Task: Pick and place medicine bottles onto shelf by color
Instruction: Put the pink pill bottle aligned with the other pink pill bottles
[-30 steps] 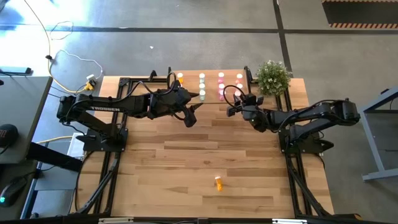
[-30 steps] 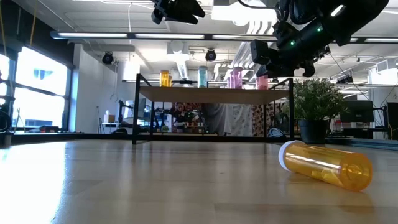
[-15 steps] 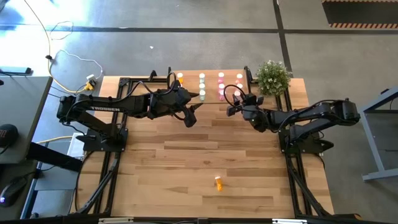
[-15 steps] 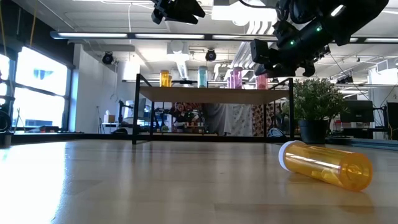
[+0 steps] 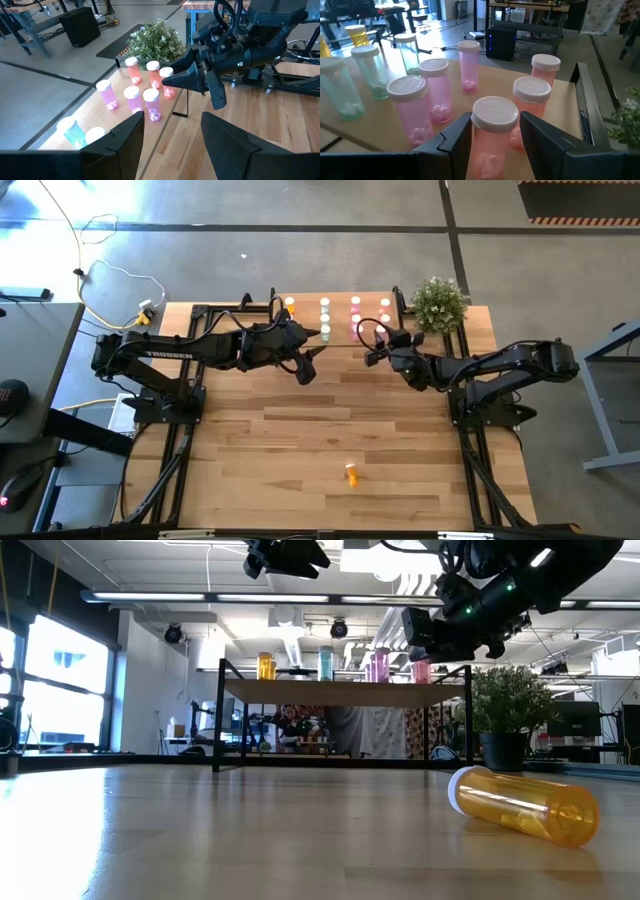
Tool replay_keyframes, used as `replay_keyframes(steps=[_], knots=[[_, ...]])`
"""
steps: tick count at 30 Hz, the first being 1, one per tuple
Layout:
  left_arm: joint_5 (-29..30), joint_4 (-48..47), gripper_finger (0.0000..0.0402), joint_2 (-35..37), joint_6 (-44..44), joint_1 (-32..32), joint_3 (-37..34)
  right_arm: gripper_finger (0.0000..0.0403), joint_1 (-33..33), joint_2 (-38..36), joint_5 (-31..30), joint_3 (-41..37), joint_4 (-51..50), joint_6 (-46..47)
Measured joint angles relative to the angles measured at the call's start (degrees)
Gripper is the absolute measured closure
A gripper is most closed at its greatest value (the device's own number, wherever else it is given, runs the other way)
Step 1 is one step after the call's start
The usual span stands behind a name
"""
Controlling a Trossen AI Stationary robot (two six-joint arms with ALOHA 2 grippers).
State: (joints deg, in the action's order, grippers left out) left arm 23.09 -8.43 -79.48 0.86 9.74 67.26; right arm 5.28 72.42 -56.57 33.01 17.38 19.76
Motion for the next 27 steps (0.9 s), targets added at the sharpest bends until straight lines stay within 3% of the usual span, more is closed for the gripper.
replay_keyframes(steps=[27], knots=[[-0.01, -0.83, 0.0216, 0.00, 0.00, 0.00, 0.00, 0.0245, -0.65, 0.00, -0.53, 0.00, -0.74, -1.86]])
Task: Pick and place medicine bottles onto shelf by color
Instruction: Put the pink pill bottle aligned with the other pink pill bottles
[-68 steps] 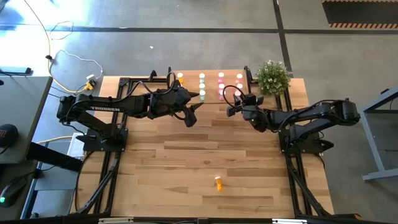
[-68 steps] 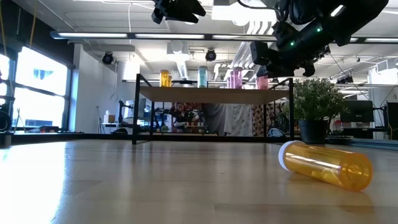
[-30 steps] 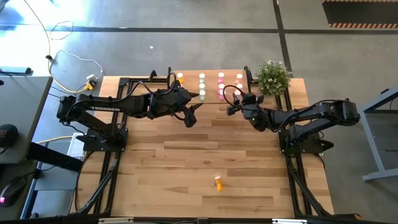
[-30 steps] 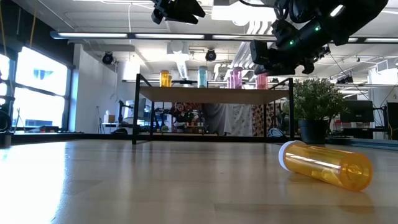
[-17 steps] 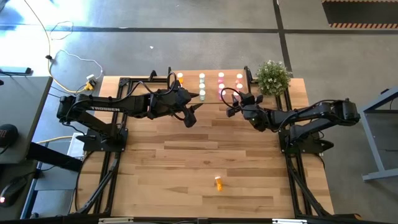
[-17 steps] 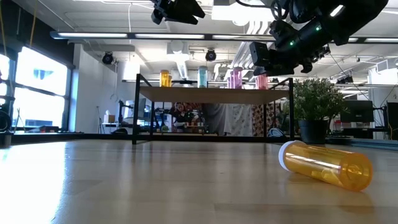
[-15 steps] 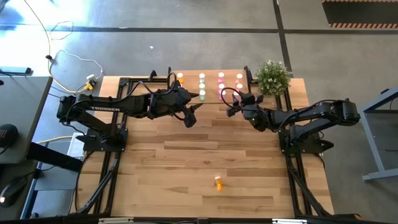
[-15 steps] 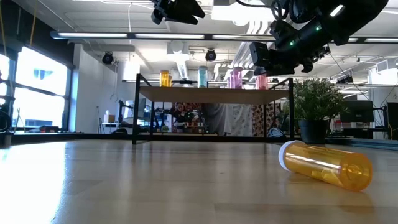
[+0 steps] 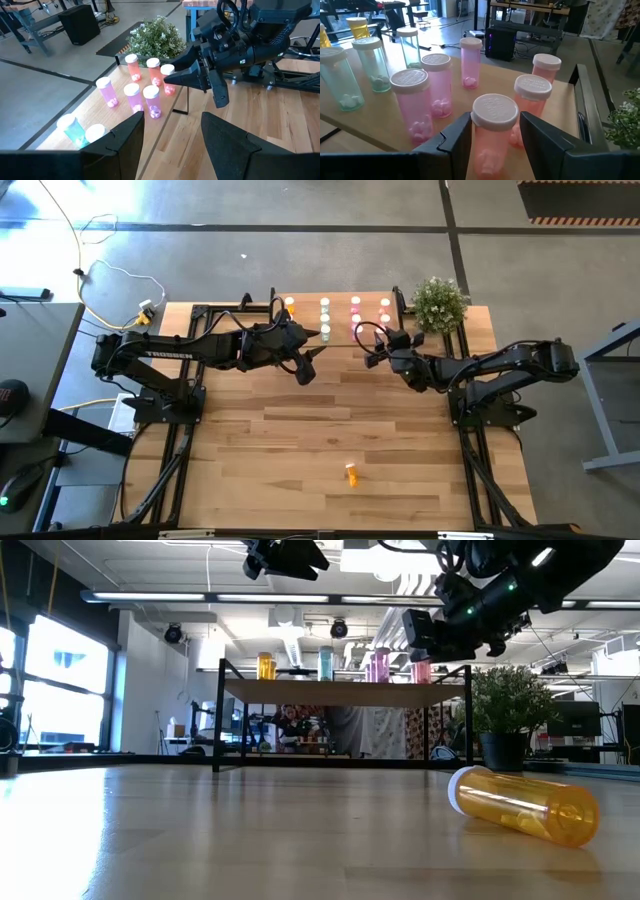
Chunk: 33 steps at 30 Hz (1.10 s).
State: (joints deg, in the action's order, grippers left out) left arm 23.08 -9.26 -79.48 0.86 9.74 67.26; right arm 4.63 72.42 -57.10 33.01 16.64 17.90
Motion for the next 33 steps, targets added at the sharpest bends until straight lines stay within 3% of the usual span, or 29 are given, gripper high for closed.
replay_keyframes(steps=[7, 26, 33], knots=[[0.01, 0.00, 0.0216, 0.00, 0.00, 0.00, 0.00, 0.0245, -1.48, -0.20, -2.79, 0.00, -1.17, 0.88], [0.04, 0.00, 0.0216, 0.00, 0.00, -0.01, 0.01, 0.0245, -3.85, -0.96, -2.86, 0.00, -6.47, 8.29], [0.21, -0.91, 0.0216, 0.00, -0.02, 0.01, 0.00, 0.0245, -7.64, -1.58, -2.43, 0.00, -6.63, 13.12]])
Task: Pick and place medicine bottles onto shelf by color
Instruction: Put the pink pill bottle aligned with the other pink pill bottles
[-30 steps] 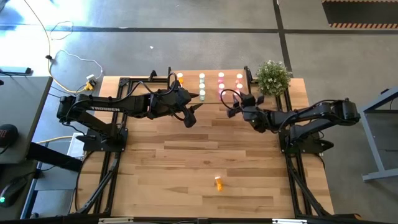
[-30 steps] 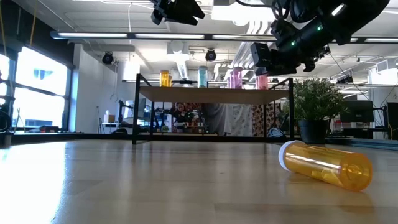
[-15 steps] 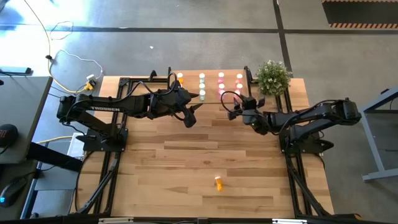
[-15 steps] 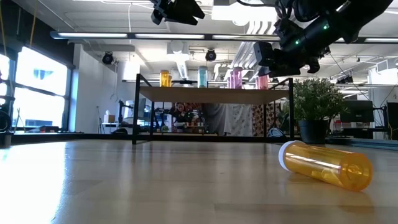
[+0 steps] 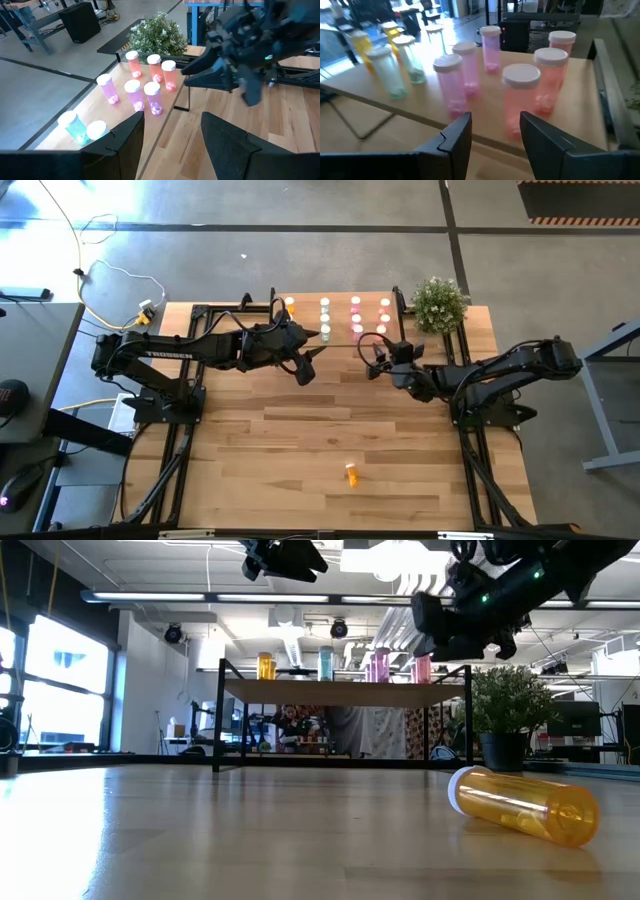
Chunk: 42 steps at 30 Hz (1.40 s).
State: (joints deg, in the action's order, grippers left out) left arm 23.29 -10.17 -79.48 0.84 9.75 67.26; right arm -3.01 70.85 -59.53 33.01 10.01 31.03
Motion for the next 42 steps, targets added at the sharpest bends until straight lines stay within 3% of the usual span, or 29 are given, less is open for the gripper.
replay_keyframes(steps=[5, 8, 14, 19, 27, 33, 42], knots=[[0.06, -1.83, 0.0216, 0.85, -0.02, 0.91, 0.02, 0.0245, -3.47, -2.02, 0.65, 1.99, -1.83, 2.98], [-0.22, -3.33, 0.0216, 1.44, -0.03, 1.61, -0.04, 0.0245, -4.53, -2.07, 1.04, 7.00, -5.84, -0.64], [-3.62, -4.45, 0.0216, 3.35, 0.94, 4.17, -0.02, 0.0245, -2.01, -2.19, 3.76, 22.56, -27.18, -3.52], [-8.12, -5.07, 0.0216, 3.60, 3.06, 6.87, 0.02, 0.0245, 3.28, -2.27, 14.82, 35.38, -44.89, -2.94], [-16.77, -5.21, 0.0216, 3.74, 6.51, 10.39, 0.02, 0.0245, 14.43, -2.29, 37.59, 47.25, -52.54, -13.42], [-21.12, -5.08, 0.0216, 3.74, 6.58, 12.61, 0.02, 0.0245, 23.93, -2.26, 49.69, 50.31, -55.92, -20.65], [-21.36, -5.06, 0.0216, 3.74, 7.49, 15.21, 0.02, 0.0245, 33.82, 3.73, 67.78, 50.34, -59.90, -30.07]])
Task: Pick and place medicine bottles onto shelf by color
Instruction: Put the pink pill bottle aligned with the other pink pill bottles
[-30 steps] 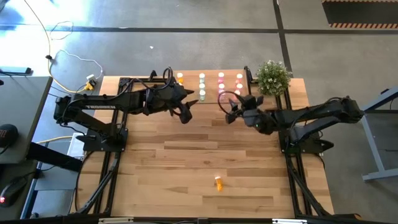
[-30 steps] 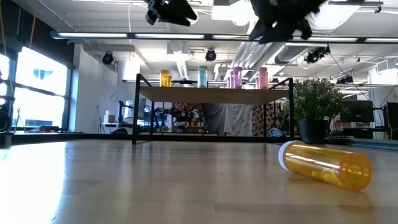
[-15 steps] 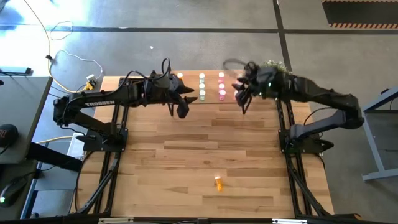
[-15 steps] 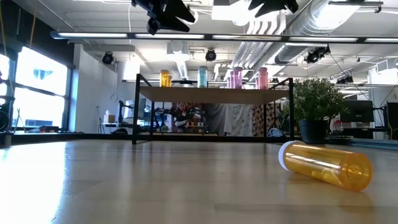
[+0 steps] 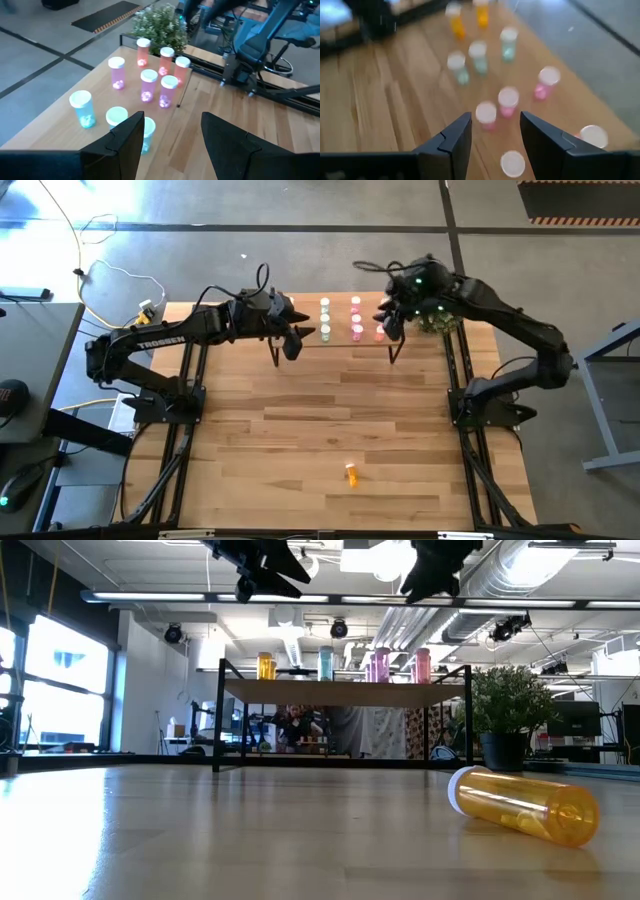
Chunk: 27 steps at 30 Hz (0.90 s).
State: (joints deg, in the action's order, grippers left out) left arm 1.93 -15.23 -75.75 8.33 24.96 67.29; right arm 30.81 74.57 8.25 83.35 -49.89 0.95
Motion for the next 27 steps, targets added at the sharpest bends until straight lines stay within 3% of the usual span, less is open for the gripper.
replay_keyframes(steps=[5, 10, 21, 27], knots=[[0.07, 0.00, 0.0216, 0.00, 1.49, 1.07, 0.00, 0.0249, 0.70, 3.58, 2.97, -0.02, -4.64, -10.09], [0.11, -0.04, 0.0216, 0.00, 2.06, 1.39, 0.00, 0.0285, 0.67, 5.94, 5.37, -0.02, -5.20, -16.18], [0.18, -0.19, 0.0216, -0.02, 2.21, 1.28, 0.00, 0.0385, -1.34, 9.82, 4.95, -0.04, -5.21, -15.95], [0.20, -0.21, 0.0216, -0.02, 2.17, 1.28, 0.00, 0.0399, -1.97, 10.87, 1.95, -0.04, -6.38, -13.47]])
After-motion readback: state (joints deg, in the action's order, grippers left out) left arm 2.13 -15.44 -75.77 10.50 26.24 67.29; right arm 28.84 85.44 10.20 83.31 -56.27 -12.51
